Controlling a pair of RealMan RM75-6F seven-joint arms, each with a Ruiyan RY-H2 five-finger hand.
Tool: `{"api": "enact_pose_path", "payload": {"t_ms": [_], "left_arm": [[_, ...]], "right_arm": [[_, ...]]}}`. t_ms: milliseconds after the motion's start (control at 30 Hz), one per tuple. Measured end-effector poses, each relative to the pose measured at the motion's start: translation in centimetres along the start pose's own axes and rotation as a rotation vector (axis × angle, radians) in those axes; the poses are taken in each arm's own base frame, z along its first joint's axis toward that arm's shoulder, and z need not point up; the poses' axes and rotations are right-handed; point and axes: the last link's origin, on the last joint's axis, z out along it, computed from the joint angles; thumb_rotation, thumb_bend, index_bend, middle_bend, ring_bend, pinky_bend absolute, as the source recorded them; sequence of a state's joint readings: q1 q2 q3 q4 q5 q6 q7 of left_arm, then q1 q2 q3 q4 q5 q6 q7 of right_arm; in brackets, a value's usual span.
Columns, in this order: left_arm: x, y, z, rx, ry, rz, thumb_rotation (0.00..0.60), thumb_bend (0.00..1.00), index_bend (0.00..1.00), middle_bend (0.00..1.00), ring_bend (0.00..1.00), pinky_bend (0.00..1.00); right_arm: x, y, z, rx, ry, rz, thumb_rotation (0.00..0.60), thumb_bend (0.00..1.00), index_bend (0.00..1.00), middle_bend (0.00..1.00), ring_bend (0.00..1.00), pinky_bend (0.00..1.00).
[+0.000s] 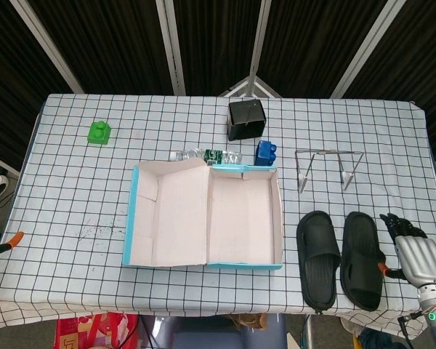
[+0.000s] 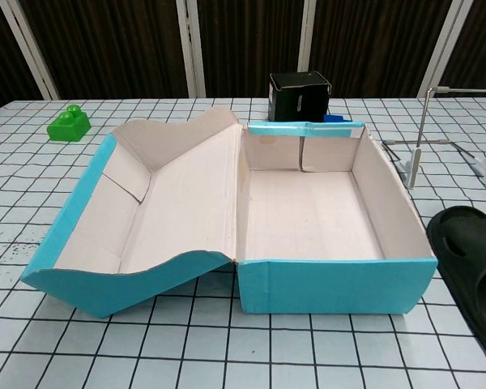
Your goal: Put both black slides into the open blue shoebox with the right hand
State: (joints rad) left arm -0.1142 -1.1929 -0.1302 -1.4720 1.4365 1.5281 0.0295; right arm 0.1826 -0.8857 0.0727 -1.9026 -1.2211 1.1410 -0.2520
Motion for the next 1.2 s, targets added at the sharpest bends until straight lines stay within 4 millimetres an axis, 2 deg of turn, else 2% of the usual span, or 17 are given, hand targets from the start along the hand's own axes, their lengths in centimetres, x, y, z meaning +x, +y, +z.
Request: {"api": "enact_pose_path", "payload": {"t_ms": [200, 500, 867, 1200], "left_arm": [[0.5, 0.0, -0.1, -0.007, 0.018, -0.007, 0.600, 0.21, 0.09, 0.00, 0.00, 0.07], [0.9, -0.4, -0.2, 0.003, 0.032, -0.025, 0.600, 0.21, 0.08, 0.00, 0.00, 0.07], [1.3, -1.0, -0.2, 0.020, 0.031, -0.056, 0.600, 0.21, 0.07, 0.00, 0.00, 0.07], [1.7, -2.0, 0.0, 0.058, 0.040, -0.063, 0.600, 0.21, 0.07, 0.00, 0.00, 0.07]], "right_arm": [[0.3, -2.1, 0.9, 0.026, -0.066, -0.045, 0.600, 0.24, 0.04, 0.06, 0.09, 0.20], [0.2, -5.9, 3.6, 0.041, -0.182, -0.137, 0.600, 0.24, 0.03, 0.06, 0.09, 0.20], [-1.7, -11.5, 6.9, 0.086, -0.305, -0.163, 0.600, 0.24, 0.03, 0.06, 0.09, 0.20], [-2.8, -13.1, 9.1, 0.081, -0.340, -0.185, 0.600, 0.24, 0.03, 0.06, 0.08, 0.20]]}}
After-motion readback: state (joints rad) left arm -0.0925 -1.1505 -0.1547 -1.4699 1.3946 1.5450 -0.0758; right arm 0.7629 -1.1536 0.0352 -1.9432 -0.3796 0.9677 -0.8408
